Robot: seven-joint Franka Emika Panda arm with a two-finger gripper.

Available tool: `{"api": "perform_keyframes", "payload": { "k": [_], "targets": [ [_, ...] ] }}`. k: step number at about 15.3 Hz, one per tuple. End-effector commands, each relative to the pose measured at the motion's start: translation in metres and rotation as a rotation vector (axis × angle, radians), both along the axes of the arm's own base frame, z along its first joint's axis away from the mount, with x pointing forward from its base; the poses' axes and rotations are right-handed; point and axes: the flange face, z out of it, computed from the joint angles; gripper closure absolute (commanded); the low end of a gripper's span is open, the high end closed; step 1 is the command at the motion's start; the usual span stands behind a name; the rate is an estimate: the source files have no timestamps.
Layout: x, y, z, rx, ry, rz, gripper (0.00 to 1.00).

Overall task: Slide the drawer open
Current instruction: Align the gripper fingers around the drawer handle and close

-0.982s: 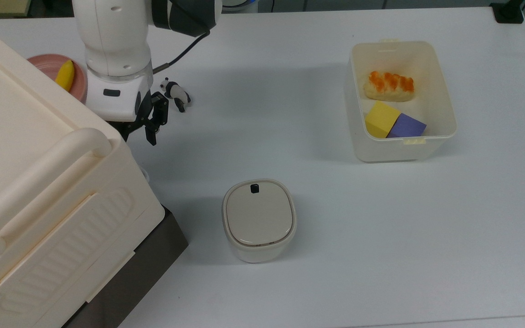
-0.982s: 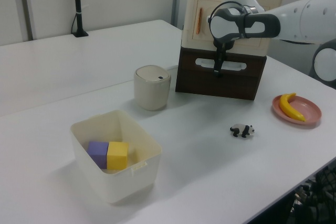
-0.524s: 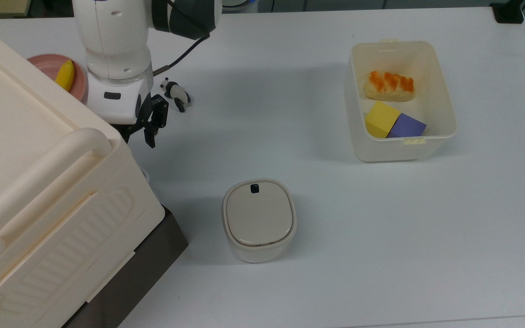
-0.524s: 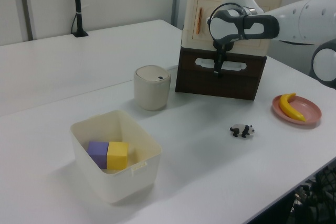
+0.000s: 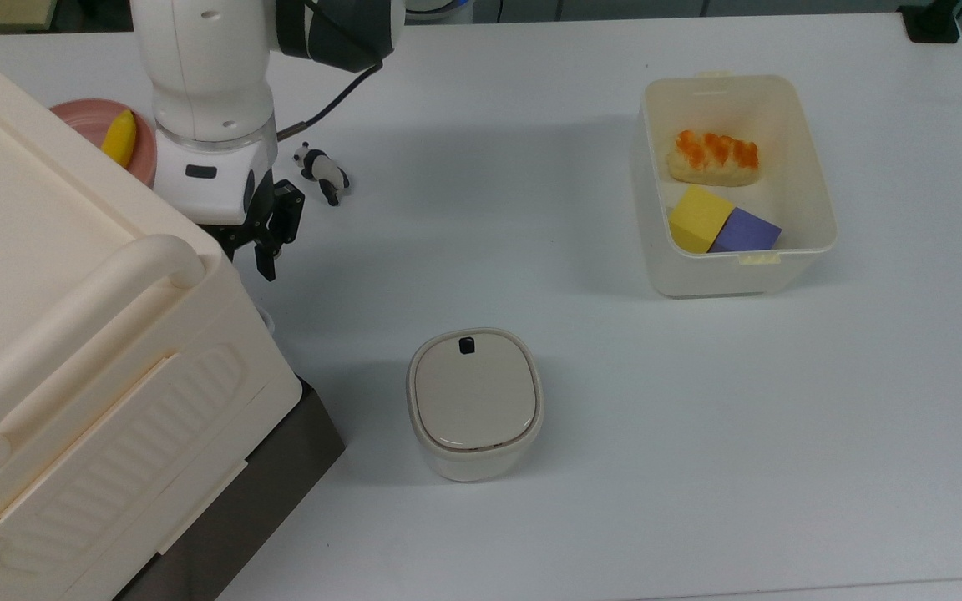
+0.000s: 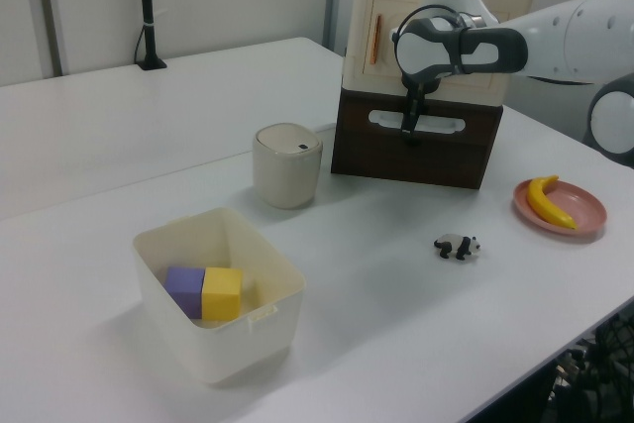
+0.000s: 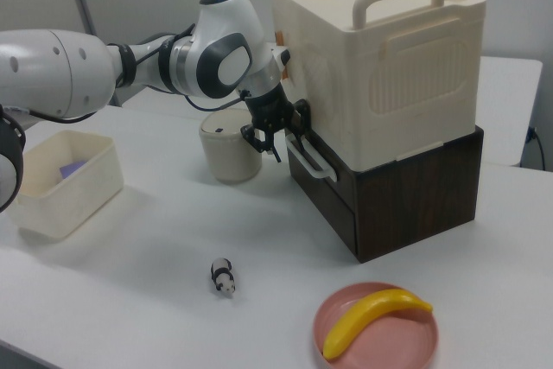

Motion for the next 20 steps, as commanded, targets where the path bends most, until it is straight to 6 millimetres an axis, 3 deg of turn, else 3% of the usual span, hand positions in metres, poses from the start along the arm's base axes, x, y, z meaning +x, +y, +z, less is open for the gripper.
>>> {"api": "perform_keyframes", "payload": {
  "k": [1,6,9,20],
  "targets": [
    [0.0025,-0.004,0.002,-0.015,-0.02,0.01,0.51],
    [0.0025,-0.004,0.002,-0.015,-0.02,0.01,0.6],
    [0.0025,-0.004,0.002,-0.015,-0.02,0.01,0.6],
    [0.0023,-0.0051,0.002,-0.017,-0.019,0.012,0.84]
  ]
}}
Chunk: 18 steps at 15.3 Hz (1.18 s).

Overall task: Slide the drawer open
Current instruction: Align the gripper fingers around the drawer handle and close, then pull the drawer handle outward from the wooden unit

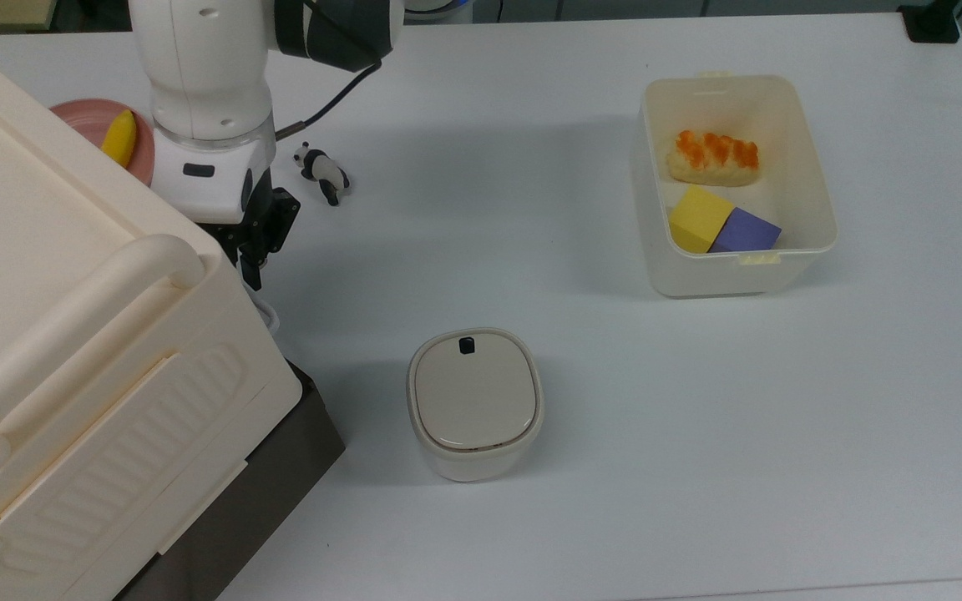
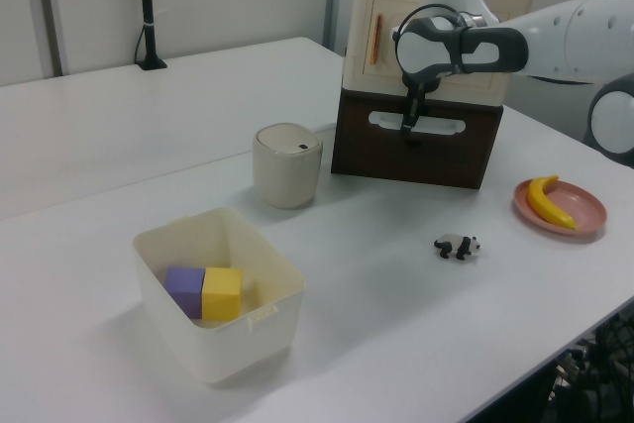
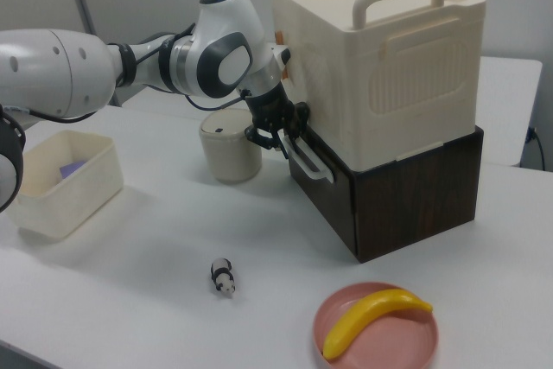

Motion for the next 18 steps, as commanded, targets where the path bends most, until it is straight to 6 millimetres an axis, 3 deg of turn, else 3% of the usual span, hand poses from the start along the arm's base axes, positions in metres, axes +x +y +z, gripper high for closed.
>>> {"api": "perform_keyframes", "payload": {
  "k": [1,10,18],
  "targets": [
    [0.002,-0.004,0.0,-0.016,-0.013,0.013,0.85],
    [0.001,-0.003,0.002,-0.013,-0.015,0.012,0.95],
    [-0.004,0.007,0.011,-0.002,-0.024,0.024,0.95]
  ]
}}
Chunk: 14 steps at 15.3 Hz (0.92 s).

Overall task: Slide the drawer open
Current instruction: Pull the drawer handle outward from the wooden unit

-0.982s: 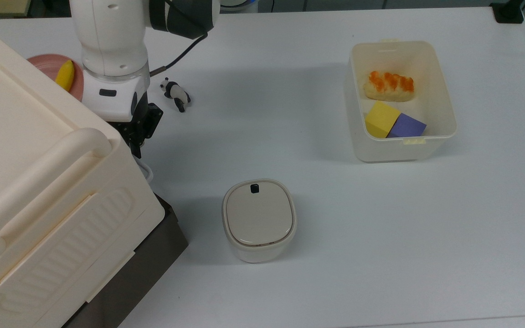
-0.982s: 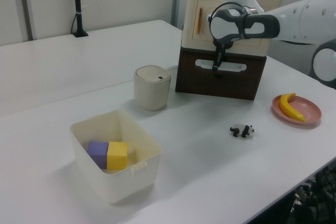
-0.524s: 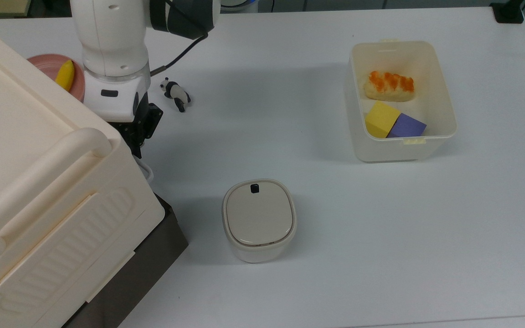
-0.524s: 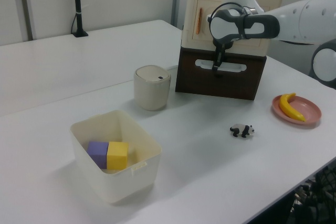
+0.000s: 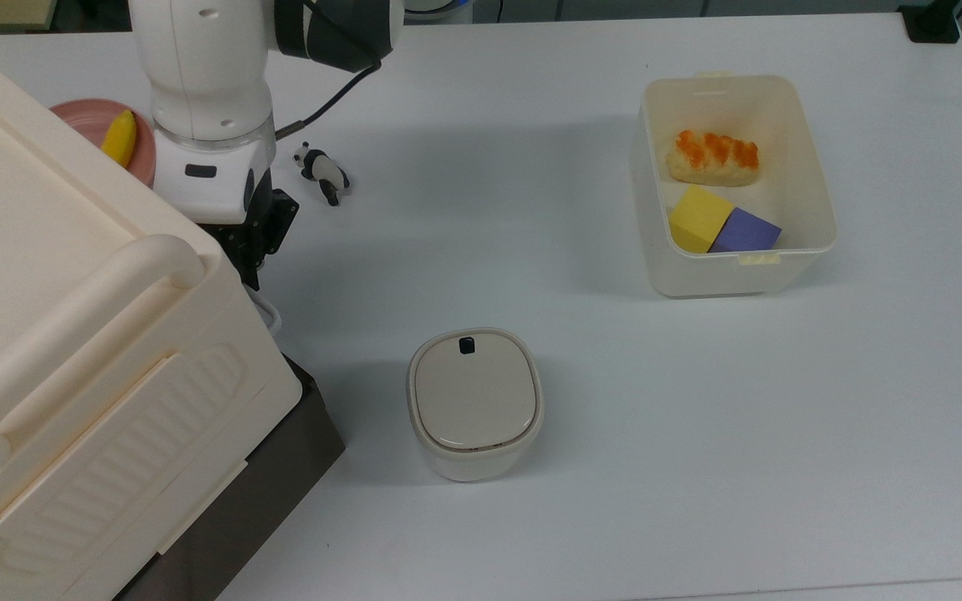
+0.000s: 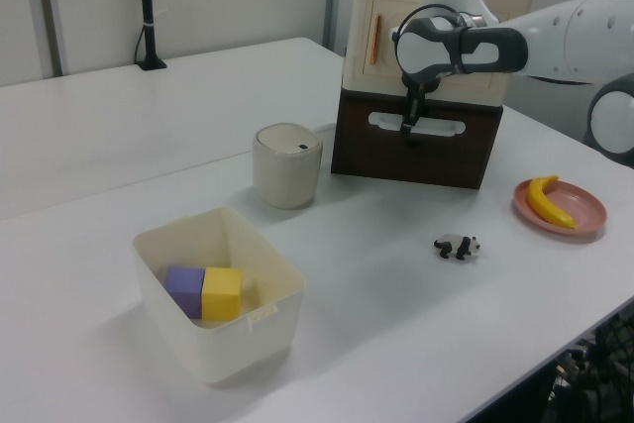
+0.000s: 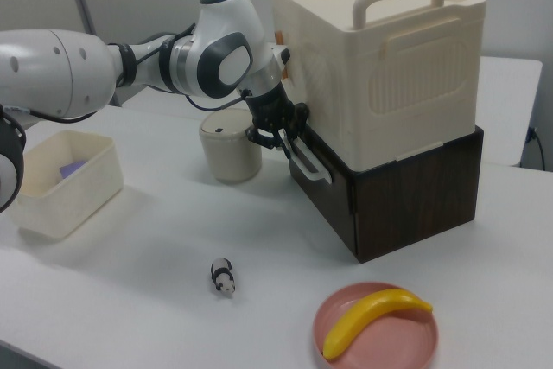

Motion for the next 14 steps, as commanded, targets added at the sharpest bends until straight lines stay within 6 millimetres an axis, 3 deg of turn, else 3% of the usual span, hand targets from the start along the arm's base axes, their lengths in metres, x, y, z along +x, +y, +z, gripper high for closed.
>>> {"api": "perform_keyframes", "payload": {
  "k": [1,14],
  "targets": [
    [-0.006,0.007,0.014,0.004,-0.028,0.002,0.95],
    [-0.024,0.023,0.014,0.018,0.002,0.011,0.95]
  ]
}}
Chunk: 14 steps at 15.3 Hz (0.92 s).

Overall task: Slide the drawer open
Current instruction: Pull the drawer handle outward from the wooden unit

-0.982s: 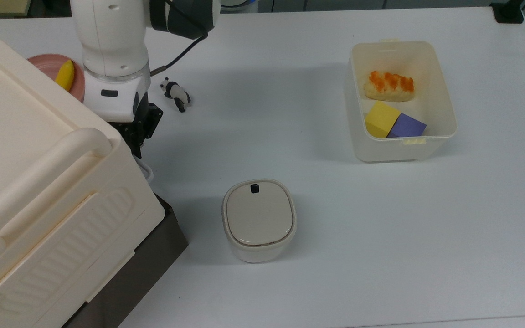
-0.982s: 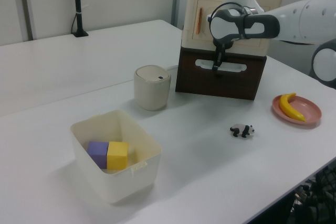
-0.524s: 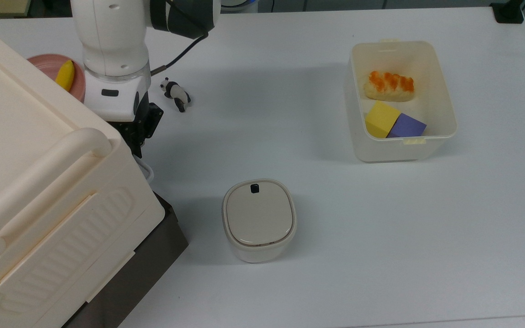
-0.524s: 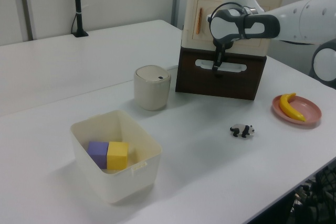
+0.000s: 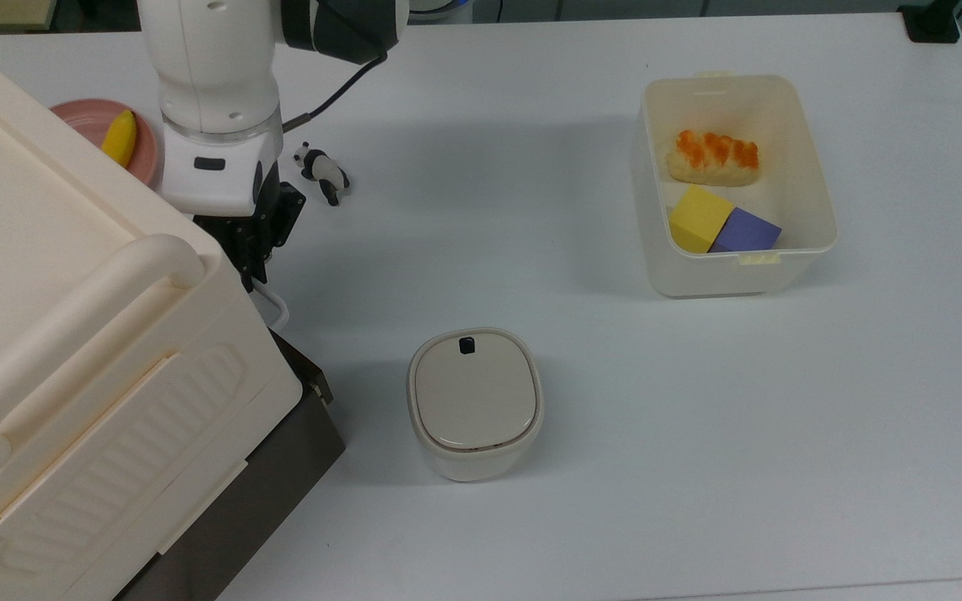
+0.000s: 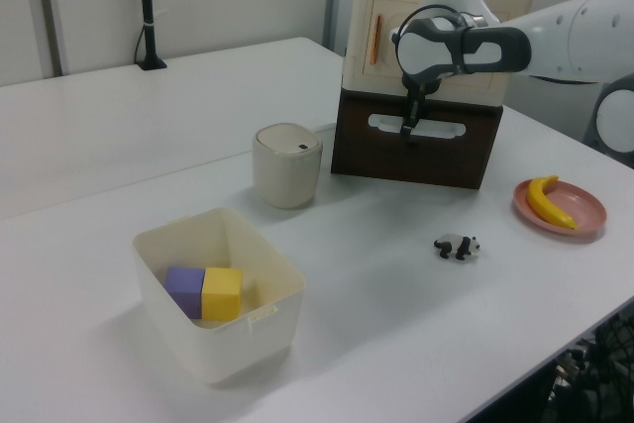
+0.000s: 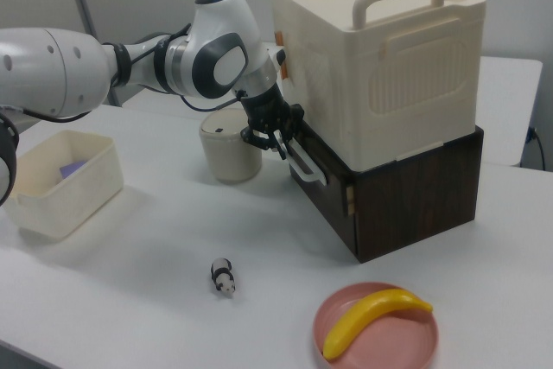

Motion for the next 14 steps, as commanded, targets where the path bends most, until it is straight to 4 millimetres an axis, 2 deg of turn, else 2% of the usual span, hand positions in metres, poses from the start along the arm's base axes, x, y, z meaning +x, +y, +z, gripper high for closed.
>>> {"api": "perform_keyframes", "payload": {
  "k": [1,14],
  "targets": [
    [-0.018,0.018,0.016,0.012,-0.01,0.005,0.95],
    [-0.035,0.037,0.018,0.017,0.05,0.026,0.95]
  ]
}}
